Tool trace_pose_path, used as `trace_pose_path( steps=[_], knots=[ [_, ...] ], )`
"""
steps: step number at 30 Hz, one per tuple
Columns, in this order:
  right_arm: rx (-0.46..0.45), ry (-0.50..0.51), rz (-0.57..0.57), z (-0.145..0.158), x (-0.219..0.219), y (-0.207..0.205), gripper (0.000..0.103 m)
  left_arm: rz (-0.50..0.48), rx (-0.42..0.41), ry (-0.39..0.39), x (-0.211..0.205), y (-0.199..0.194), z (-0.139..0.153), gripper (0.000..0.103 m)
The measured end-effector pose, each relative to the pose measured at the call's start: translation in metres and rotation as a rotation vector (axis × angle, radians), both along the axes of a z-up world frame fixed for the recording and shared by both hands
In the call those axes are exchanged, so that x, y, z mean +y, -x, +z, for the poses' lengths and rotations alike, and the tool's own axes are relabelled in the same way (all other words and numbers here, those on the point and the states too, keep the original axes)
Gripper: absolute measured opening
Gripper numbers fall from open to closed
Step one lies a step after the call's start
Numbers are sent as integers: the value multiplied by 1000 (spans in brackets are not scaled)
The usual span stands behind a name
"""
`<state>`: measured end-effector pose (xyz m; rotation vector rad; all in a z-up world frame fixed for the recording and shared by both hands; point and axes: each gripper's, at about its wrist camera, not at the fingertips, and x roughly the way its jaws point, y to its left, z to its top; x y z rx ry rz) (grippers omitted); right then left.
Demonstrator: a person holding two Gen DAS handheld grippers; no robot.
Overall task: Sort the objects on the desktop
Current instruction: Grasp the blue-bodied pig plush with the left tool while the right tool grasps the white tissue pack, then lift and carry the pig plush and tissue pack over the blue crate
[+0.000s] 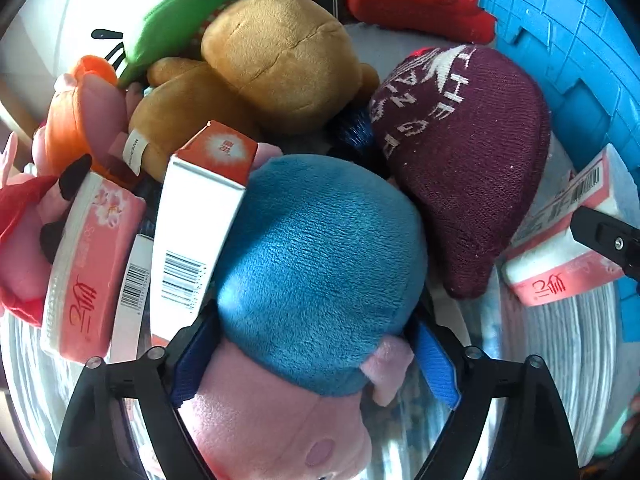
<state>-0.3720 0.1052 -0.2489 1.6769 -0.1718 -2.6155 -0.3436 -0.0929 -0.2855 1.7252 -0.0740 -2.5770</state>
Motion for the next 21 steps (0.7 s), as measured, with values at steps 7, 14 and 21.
trace_pose_path(
  steps=[7, 14, 21],
  knots=[
    [-27, 10, -25, -15, 0, 1, 103, -11, 4, 3, 12, -2, 3, 81],
    [12, 27, -2, -9, 5, -9, 84, -2, 21, 12, 21, 2, 9, 77],
    [21, 19, 25, -15, 0, -2, 82, 18, 50, -8, 17, -5, 26, 74]
  ],
)
